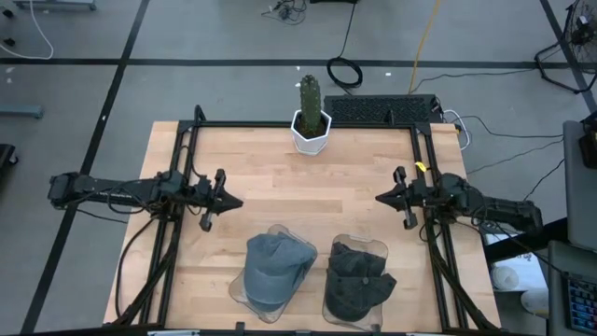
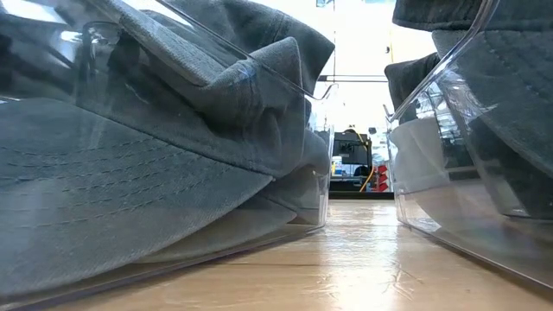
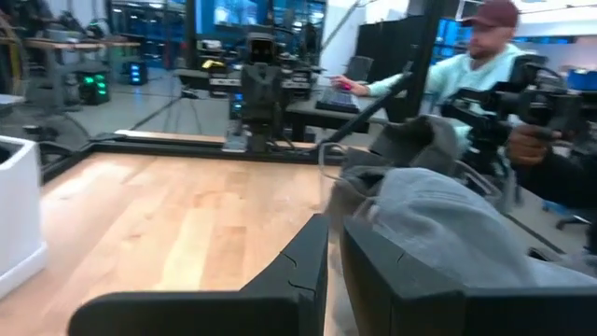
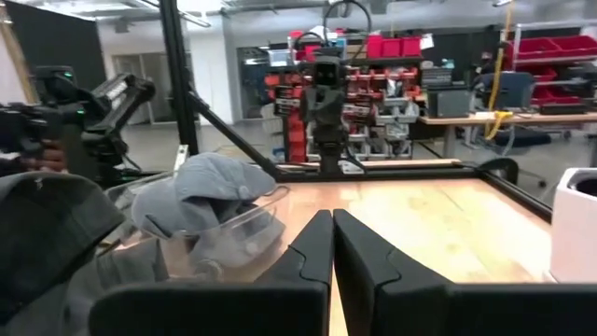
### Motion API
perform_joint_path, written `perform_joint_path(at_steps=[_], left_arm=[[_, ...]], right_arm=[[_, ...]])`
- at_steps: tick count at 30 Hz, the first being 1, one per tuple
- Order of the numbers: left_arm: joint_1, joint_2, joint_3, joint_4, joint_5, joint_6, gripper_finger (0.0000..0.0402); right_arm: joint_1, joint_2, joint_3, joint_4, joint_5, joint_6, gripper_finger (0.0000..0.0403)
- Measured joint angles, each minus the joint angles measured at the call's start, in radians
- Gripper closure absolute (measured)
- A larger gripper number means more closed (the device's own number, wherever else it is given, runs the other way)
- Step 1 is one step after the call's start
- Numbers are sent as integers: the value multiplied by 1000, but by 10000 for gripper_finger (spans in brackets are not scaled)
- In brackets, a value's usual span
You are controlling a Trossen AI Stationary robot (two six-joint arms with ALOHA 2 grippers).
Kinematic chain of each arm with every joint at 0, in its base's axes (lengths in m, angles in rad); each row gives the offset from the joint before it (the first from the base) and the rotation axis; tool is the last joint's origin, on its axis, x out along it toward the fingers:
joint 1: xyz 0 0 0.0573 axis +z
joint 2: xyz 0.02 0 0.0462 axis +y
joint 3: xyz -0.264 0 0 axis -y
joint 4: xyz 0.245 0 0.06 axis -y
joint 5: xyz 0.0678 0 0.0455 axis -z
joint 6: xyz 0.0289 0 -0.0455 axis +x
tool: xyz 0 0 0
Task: Pick & Place hat
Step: Return to Home Position
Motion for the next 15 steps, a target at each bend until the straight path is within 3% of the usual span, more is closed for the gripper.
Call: perform_joint_path(at_steps=[6,9,15], left_arm=[[11,0,-4,0,-27,-3,364],[18,-8,-10,-113,-50,-36,364],[41,-161,-12,-204,-66,10,364]], right_arm=[[-77,0,-2,8,-64,-9,403],[-88,0,-2,7,-64,15,403],[-87,1,-3,-14,-65,30,403]])
